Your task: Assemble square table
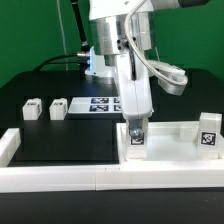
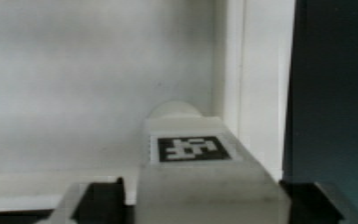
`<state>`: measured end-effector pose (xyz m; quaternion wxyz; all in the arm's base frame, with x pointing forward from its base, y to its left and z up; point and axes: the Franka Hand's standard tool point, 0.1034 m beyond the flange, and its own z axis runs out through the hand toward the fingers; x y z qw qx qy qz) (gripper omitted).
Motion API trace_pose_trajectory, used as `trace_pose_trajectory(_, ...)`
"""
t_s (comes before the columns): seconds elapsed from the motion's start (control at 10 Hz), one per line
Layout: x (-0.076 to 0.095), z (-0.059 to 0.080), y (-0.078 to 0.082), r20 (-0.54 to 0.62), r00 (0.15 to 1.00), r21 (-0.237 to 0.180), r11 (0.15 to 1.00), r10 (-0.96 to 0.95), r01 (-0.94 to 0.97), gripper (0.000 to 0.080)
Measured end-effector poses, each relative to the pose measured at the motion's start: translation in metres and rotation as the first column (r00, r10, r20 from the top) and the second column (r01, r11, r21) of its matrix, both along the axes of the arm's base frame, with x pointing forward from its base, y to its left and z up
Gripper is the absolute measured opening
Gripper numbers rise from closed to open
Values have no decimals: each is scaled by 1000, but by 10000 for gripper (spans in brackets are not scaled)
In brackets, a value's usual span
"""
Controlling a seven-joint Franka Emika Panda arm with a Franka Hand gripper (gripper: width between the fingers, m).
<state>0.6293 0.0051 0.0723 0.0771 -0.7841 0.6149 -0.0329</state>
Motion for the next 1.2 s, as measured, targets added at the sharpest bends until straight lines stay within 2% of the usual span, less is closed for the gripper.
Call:
trace_pose_trajectory(0.1,2,0,0,35,980,-46,980,196,-195,536)
trace_pose_trajectory(0.2,1,-1,-1,30,975,-49,975,218,-217,614)
trace_pose_trajectory(0.4,1,-1,-2,32,941,-73,939,338,-335,648)
trace_pose_trajectory(0.5,1,0,-2,27,896,-98,893,443,-439,648)
trace_pose_trajectory(0.6,2,3,3,-14,744,-167,733,668,-660,649)
trace_pose_trajectory(0.7,3,5,1,-34,611,-195,595,791,-780,649)
trace_pose_trajectory(0.8,1,4,-7,-40,569,-210,550,821,-808,649)
trace_pose_trajectory(0.9,1,4,-7,-36,606,-204,588,794,-783,649)
trace_pose_trajectory(1.0,1,3,-7,-36,612,-203,594,790,-778,547)
trace_pose_trajectory(1.1,1,3,-7,-36,611,-203,593,791,-779,410)
trace_pose_trajectory(1.2,1,3,-7,-35,620,-202,602,784,-773,410)
